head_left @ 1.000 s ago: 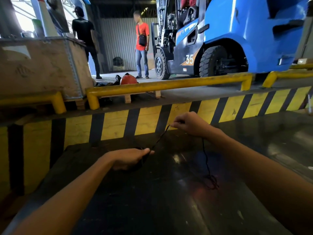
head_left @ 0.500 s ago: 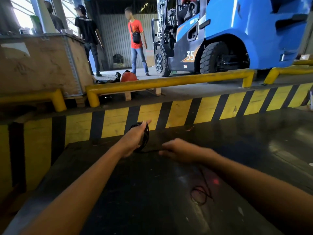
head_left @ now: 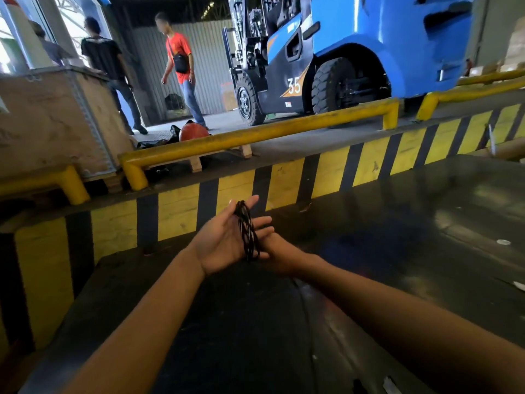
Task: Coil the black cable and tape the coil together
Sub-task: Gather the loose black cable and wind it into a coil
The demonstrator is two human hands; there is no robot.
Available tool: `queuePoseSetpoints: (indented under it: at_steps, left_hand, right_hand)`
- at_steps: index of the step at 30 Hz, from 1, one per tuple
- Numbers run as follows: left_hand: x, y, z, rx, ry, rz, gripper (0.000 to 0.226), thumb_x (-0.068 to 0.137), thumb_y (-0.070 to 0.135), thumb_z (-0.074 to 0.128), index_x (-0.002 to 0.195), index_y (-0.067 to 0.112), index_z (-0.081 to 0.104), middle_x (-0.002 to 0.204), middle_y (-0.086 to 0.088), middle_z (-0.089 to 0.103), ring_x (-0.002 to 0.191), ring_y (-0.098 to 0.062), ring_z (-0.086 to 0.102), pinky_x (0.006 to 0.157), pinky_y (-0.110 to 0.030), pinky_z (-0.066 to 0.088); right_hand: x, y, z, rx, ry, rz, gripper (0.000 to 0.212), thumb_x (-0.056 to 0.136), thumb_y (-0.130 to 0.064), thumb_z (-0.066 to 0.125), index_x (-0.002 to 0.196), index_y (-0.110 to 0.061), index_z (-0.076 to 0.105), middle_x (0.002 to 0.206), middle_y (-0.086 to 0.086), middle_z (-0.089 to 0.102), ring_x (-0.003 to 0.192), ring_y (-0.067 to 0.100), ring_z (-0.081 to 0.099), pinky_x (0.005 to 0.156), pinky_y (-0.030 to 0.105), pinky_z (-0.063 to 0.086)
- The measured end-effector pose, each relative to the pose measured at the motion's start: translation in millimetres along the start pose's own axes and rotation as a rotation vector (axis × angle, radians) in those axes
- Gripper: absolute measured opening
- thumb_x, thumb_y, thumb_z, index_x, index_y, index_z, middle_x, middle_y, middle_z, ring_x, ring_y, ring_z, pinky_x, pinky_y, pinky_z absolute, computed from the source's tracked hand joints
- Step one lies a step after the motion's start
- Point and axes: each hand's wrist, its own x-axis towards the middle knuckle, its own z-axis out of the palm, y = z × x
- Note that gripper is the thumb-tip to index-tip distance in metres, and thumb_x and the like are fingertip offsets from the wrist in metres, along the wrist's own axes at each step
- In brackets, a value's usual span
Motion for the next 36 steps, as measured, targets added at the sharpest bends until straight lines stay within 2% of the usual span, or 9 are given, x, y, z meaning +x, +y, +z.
queuePoseSetpoints:
  at_steps: [5, 8, 11, 13, 16, 19, 25, 30, 36]
  left_hand:
    - [0, 7, -13, -0.118, 0.108, 0.193, 0.046, 0.097, 0.051, 0.027, 0.14, 0.039, 0.035, 0.146, -0.012, 0.038, 0.113, -0.031, 0.057, 0.083, -0.058, 0.05]
    - [2, 20, -29, -0.112, 0.302, 0.393, 0.046, 0.097, 0.049, 0.028, 0.142, 0.038, 0.034, 0.153, -0.012, 0.028, 0.13, -0.033, 0.041, 0.097, -0.062, 0.038]
    - [1, 20, -46, 0.159, 0.536, 0.445, 0.044, 0.099, 0.045, 0.026, 0.142, 0.038, 0.034, 0.157, -0.011, 0.018, 0.143, -0.032, 0.017, 0.111, -0.06, 0.015]
    - [-2, 11, -55, 0.473, 0.595, 0.331, 0.043, 0.1, 0.043, 0.025, 0.141, 0.037, 0.035, 0.157, -0.014, 0.018, 0.141, -0.034, 0.018, 0.107, -0.056, 0.021]
    - [-6, -12, -63, 0.759, 0.405, -0.061, 0.04, 0.099, 0.045, 0.025, 0.136, 0.042, 0.04, 0.155, -0.014, 0.021, 0.139, -0.035, 0.021, 0.109, -0.056, 0.019]
    - [-13, -24, -46, 0.71, 0.103, -0.348, 0.038, 0.09, 0.058, 0.031, 0.122, 0.051, 0.052, 0.148, -0.007, 0.036, 0.131, -0.027, 0.037, 0.109, -0.056, 0.022]
    - [-24, -3, -5, 0.091, -0.232, -0.07, 0.049, 0.092, 0.054, 0.032, 0.134, 0.036, 0.05, 0.139, -0.01, 0.053, 0.126, -0.033, 0.05, 0.091, -0.059, 0.048]
    - [-18, 13, 9, 0.058, 0.037, 0.225, 0.042, 0.095, 0.051, 0.026, 0.126, 0.04, 0.052, 0.136, -0.007, 0.052, 0.12, -0.026, 0.054, 0.087, -0.058, 0.048]
    - [-18, 5, -27, 0.699, 0.38, 0.152, 0.042, 0.101, 0.041, 0.023, 0.141, 0.038, 0.033, 0.155, -0.012, 0.023, 0.14, -0.034, 0.021, 0.108, -0.06, 0.018]
  right_hand:
    - [-15, -2, 9, 0.21, -0.169, 0.153, 0.024, 0.099, -0.026, 0.042, 0.079, -0.022, 0.055, 0.073, -0.003, 0.053, 0.065, 0.008, 0.052, 0.059, 0.025, 0.04]
    - [-30, -2, 11, 0.24, -0.322, 0.161, 0.026, 0.099, -0.031, 0.041, 0.076, -0.028, 0.053, 0.072, -0.004, 0.05, 0.061, 0.008, 0.049, 0.057, 0.024, 0.042]
    - [-36, -12, -10, 0.24, -0.304, 0.092, 0.022, 0.098, -0.032, 0.043, 0.079, -0.031, 0.053, 0.074, -0.006, 0.052, 0.058, -0.001, 0.053, 0.058, 0.021, 0.042]
    - [-31, -20, -36, 0.169, -0.186, 0.02, 0.017, 0.097, -0.032, 0.045, 0.086, -0.027, 0.058, 0.076, -0.007, 0.054, 0.063, -0.003, 0.054, 0.061, 0.018, 0.04]
    - [-21, -22, -73, 0.036, 0.033, -0.054, 0.019, 0.094, -0.032, 0.054, 0.092, -0.016, 0.065, 0.077, -0.006, 0.058, 0.07, 0.005, 0.056, 0.063, 0.018, 0.042]
    - [-11, -12, -82, -0.004, 0.227, -0.018, 0.019, 0.089, -0.032, 0.062, 0.089, -0.014, 0.066, 0.078, -0.004, 0.059, 0.074, 0.011, 0.057, 0.062, 0.022, 0.042]
    - [-20, -4, -17, 0.317, 0.265, 0.102, 0.024, 0.099, -0.024, 0.044, 0.092, -0.012, 0.063, 0.08, 0.005, 0.065, 0.062, 0.008, 0.058, 0.057, 0.025, 0.05]
    - [-41, -27, 48, 0.317, -0.011, 0.064, 0.032, 0.099, -0.04, 0.035, 0.074, -0.032, 0.053, 0.067, -0.007, 0.054, 0.057, 0.0, 0.052, 0.057, 0.02, 0.041]
    - [-47, -9, 15, 0.074, -0.146, -0.005, 0.026, 0.098, -0.036, 0.043, 0.086, -0.02, 0.059, 0.074, -0.004, 0.057, 0.066, 0.01, 0.056, 0.064, 0.026, 0.046]
